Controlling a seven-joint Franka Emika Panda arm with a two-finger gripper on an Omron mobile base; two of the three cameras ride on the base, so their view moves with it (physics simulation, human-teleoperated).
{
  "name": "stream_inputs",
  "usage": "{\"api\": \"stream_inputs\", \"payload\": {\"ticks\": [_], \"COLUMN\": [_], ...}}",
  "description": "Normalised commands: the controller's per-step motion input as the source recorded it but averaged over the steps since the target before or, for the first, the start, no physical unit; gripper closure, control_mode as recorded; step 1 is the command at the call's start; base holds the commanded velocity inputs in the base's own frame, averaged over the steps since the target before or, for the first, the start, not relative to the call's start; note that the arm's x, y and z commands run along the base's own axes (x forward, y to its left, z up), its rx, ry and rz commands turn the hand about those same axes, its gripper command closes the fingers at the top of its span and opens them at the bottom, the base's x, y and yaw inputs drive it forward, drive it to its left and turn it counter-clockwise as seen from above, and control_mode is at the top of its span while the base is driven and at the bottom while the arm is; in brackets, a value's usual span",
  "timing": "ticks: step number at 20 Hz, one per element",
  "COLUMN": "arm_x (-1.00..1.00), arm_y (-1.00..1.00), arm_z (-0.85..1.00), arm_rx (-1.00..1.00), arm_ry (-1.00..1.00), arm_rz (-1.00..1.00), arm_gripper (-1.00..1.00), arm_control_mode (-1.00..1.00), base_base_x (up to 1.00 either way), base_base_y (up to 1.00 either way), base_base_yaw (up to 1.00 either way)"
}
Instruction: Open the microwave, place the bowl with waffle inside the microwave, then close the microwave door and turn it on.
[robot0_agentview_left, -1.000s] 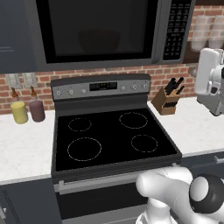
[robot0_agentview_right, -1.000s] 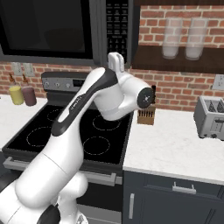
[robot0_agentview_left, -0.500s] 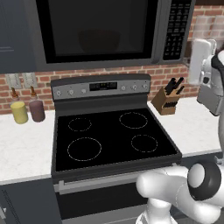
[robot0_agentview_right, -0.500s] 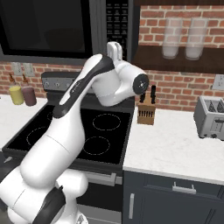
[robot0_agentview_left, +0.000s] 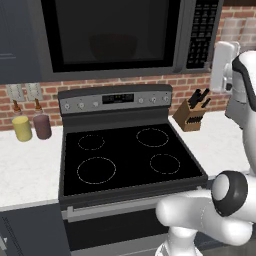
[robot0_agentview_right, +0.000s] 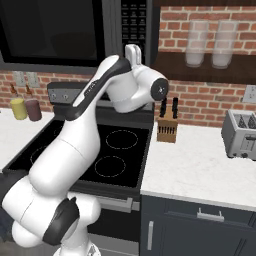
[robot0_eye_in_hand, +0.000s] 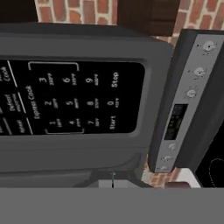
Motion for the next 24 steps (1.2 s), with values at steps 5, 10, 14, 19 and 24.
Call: {"api": "stream_inputs", "payload": {"ticks": [5, 10, 14, 19, 24], "arm_x": [0.23, 0.29, 0.32, 0.28, 0.32], "arm_y": [0.17, 0.06, 0.0, 0.0, 0.13], "arm_z": [0.0, 0.0, 0.0, 0.0, -0.07], "arm_rx": [0.0, 0.0, 0.0, 0.0, -0.01], "arm_ry": [0.0, 0.0, 0.0, 0.0, 0.01], "arm_rz": [-0.08, -0.08, -0.06, -0.06, -0.05], "arm_gripper": [1.0, 1.0, 1.0, 1.0, 1.0], "arm_control_mode": [-1.0, -1.0, -1.0, -1.0, -1.0], "base_base_x": [0.0, 0.0, 0.0, 0.0, 0.0], "base_base_y": [0.0, 0.0, 0.0, 0.0, 0.0], "base_base_yaw": [0.0, 0.0, 0.0, 0.0, 0.0]}}
